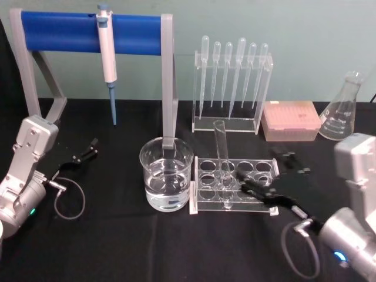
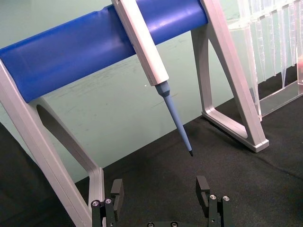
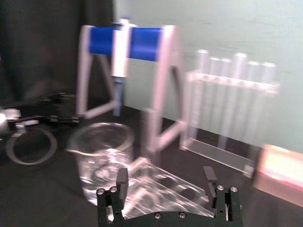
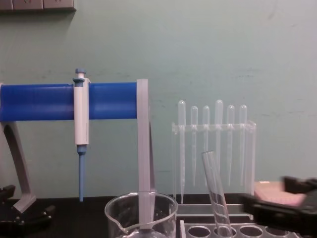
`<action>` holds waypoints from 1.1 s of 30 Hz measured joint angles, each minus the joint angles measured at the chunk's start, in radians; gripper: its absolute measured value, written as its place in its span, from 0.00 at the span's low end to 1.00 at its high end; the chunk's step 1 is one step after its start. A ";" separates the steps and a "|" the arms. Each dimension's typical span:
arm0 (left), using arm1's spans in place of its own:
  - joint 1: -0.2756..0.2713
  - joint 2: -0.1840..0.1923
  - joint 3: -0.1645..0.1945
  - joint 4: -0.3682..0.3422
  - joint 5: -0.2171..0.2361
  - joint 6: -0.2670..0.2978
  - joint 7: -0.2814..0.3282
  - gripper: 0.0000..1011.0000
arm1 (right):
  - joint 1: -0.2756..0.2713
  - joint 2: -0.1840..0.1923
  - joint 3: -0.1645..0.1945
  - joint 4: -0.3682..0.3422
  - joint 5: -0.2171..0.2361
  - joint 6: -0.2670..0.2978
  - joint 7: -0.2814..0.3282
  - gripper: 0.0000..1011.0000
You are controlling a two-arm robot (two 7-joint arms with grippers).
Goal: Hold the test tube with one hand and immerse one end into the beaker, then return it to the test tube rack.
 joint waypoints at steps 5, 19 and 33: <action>0.000 0.000 0.000 0.000 0.000 0.000 0.000 0.99 | -0.057 0.000 0.087 -0.001 -0.021 -0.004 -0.070 0.99; 0.000 0.000 0.000 0.000 0.000 0.000 0.000 0.99 | 0.016 -0.030 0.144 0.150 -0.152 -0.025 -0.165 0.99; 0.000 0.000 0.000 0.000 0.000 0.000 0.000 0.99 | 0.149 -0.045 0.036 0.328 -0.356 -0.059 -0.166 0.99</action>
